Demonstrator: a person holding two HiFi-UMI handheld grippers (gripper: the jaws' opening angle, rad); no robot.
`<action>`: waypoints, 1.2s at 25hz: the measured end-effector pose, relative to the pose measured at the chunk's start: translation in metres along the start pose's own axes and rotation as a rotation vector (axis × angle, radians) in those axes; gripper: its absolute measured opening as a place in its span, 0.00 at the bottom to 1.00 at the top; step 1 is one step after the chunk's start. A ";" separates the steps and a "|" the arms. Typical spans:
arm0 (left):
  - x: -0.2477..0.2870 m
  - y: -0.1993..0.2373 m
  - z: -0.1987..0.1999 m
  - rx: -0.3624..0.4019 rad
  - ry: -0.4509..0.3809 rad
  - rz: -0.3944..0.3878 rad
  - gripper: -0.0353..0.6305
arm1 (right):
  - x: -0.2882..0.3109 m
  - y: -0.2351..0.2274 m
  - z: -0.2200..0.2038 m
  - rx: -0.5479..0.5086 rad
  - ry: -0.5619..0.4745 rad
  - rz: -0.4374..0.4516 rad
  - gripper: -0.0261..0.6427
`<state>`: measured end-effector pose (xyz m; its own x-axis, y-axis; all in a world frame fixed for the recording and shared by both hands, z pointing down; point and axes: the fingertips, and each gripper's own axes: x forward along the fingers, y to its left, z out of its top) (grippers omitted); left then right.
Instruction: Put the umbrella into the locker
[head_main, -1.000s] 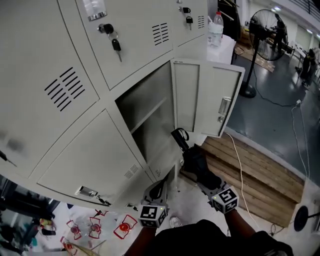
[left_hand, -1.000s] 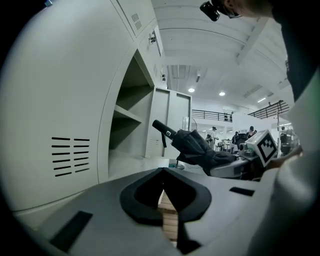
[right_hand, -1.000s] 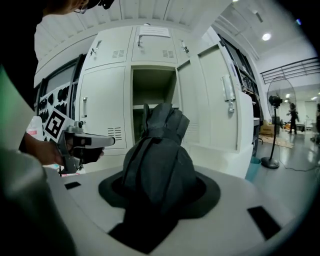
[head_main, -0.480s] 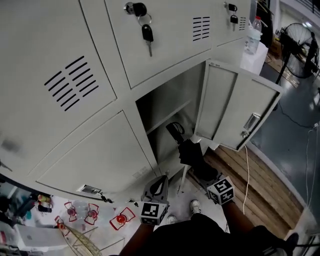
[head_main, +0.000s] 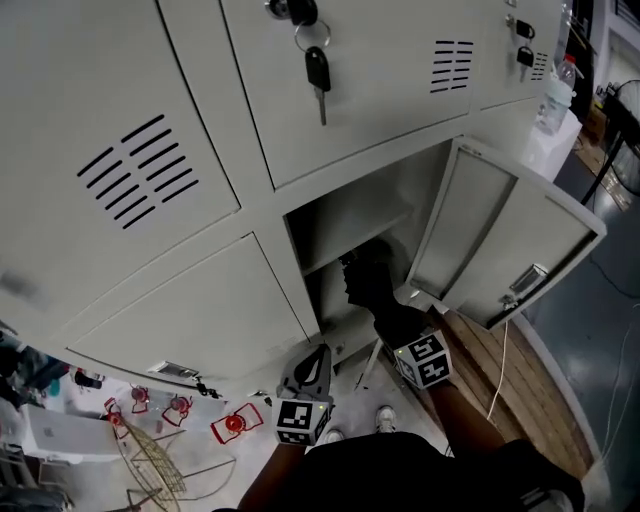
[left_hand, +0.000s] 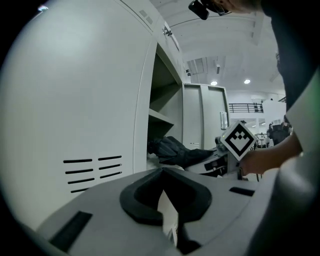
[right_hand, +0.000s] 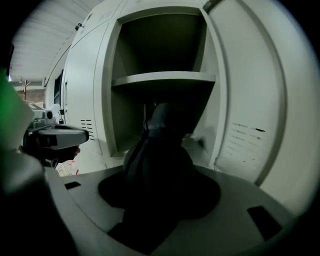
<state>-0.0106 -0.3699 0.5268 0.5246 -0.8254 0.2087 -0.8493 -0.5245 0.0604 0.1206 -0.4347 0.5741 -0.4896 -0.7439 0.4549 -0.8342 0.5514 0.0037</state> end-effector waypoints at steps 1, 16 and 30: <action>0.000 0.002 0.000 -0.003 0.000 0.011 0.05 | 0.007 -0.002 0.004 0.001 0.003 0.003 0.35; -0.005 0.016 -0.004 -0.026 0.001 0.075 0.05 | 0.105 -0.021 0.051 -0.072 0.128 -0.003 0.35; -0.007 0.020 -0.005 -0.033 0.006 0.091 0.05 | 0.145 -0.022 0.058 -0.081 0.169 0.041 0.43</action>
<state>-0.0314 -0.3741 0.5312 0.4447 -0.8682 0.2203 -0.8951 -0.4399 0.0729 0.0531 -0.5765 0.5887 -0.4673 -0.6498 0.5995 -0.7881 0.6135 0.0506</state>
